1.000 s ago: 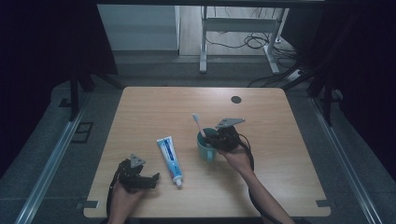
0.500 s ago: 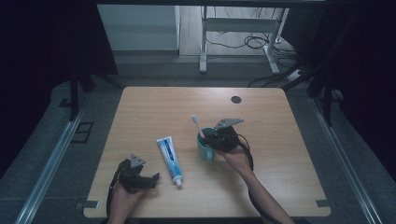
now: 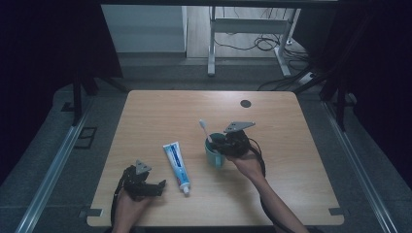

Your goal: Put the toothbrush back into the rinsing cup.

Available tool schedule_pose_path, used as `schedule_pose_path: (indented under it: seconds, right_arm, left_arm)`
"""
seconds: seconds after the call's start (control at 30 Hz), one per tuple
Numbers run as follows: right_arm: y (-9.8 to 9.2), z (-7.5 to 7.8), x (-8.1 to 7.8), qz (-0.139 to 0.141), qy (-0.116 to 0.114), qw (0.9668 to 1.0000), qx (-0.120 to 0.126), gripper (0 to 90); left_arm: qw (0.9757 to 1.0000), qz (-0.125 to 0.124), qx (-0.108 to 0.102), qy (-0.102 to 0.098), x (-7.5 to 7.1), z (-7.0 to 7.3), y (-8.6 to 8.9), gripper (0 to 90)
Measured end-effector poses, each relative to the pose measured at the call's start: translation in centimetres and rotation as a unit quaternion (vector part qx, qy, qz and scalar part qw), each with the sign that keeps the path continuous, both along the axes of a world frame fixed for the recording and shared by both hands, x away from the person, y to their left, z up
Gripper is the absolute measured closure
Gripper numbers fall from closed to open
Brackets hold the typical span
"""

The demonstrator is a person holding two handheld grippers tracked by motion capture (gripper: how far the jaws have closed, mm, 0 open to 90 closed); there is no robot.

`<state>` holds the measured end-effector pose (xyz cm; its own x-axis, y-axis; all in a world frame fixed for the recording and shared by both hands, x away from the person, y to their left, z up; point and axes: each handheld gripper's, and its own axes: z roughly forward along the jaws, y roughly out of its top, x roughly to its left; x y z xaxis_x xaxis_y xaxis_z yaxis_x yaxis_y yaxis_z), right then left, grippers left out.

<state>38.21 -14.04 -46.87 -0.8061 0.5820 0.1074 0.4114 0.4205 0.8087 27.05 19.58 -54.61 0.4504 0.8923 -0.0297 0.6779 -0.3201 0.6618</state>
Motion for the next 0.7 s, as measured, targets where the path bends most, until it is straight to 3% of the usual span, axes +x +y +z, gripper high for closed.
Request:
schedule_pose_path:
  seconds: [0.7]
  right_arm:
    - [-2.4,1.9,-1.3,-0.01,0.001,0.9998,-0.019,45.6]
  left_arm:
    - [1.0,-0.001,0.001,-0.001,0.0,0.0,0.0,0.0]
